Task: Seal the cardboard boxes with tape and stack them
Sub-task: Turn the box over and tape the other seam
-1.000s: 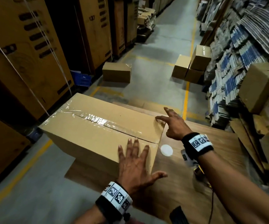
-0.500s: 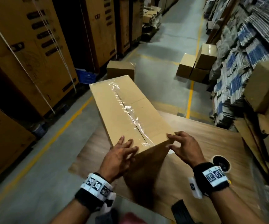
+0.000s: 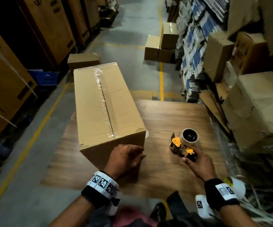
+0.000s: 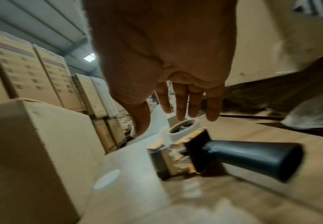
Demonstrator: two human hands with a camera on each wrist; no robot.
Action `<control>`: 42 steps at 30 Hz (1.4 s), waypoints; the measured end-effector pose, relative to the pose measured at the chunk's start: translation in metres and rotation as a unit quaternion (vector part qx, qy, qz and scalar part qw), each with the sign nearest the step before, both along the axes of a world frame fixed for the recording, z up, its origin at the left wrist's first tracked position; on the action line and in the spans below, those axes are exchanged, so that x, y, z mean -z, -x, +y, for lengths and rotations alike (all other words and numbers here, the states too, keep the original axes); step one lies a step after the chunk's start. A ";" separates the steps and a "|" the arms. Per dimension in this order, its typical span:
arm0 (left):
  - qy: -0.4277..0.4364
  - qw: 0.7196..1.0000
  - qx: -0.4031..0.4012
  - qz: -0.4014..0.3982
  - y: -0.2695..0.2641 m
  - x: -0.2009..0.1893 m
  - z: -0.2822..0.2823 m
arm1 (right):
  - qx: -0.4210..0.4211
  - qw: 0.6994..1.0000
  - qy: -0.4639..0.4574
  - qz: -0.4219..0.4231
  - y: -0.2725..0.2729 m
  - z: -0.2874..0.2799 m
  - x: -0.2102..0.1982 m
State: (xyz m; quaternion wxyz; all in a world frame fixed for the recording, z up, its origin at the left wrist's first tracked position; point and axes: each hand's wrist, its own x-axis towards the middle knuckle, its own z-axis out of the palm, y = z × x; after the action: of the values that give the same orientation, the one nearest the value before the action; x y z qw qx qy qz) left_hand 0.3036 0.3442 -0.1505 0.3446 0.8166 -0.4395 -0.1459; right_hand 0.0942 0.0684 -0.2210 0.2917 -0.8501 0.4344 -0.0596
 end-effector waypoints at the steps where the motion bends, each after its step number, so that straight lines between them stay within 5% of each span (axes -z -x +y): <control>1: -0.011 1.000 0.004 0.028 0.004 0.007 -0.009 | 0.011 0.999 -0.001 0.042 0.009 -0.008 0.003; 10: -0.053 0.993 -0.022 0.099 0.019 0.029 -0.040 | 0.009 0.973 -0.082 0.217 0.014 -0.068 0.049; 18: -0.045 0.979 -0.104 0.172 0.035 0.022 -0.044 | -0.025 0.969 -0.213 0.125 0.016 -0.078 0.061; 25: 0.032 0.958 -0.154 0.240 0.049 0.012 -0.069 | -0.150 0.907 -0.388 -0.057 0.026 -0.033 -0.031; 29: 0.070 0.955 -0.149 0.246 0.044 -0.001 -0.072 | -0.212 0.883 -0.403 -0.111 0.012 -0.023 -0.071; 33: 0.115 0.956 -0.152 0.224 0.032 -0.016 -0.052 | -0.201 0.895 -0.376 -0.129 -0.007 -0.012 -0.094; 38: 0.062 0.984 -0.119 0.121 0.020 -0.016 -0.013 | -0.161 0.920 -0.321 -0.155 -0.029 -0.003 -0.110; 42: 0.064 0.970 -0.114 0.204 0.012 -0.008 0.002 | -0.186 0.926 -0.290 -0.156 -0.044 0.000 -0.124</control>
State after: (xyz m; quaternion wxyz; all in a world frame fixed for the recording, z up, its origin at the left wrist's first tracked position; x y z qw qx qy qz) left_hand 0.2913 0.3465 -0.1427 0.4932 0.7905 -0.2719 -0.2409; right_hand 0.1383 0.0685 -0.0974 0.5955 -0.7739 0.2153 -0.0077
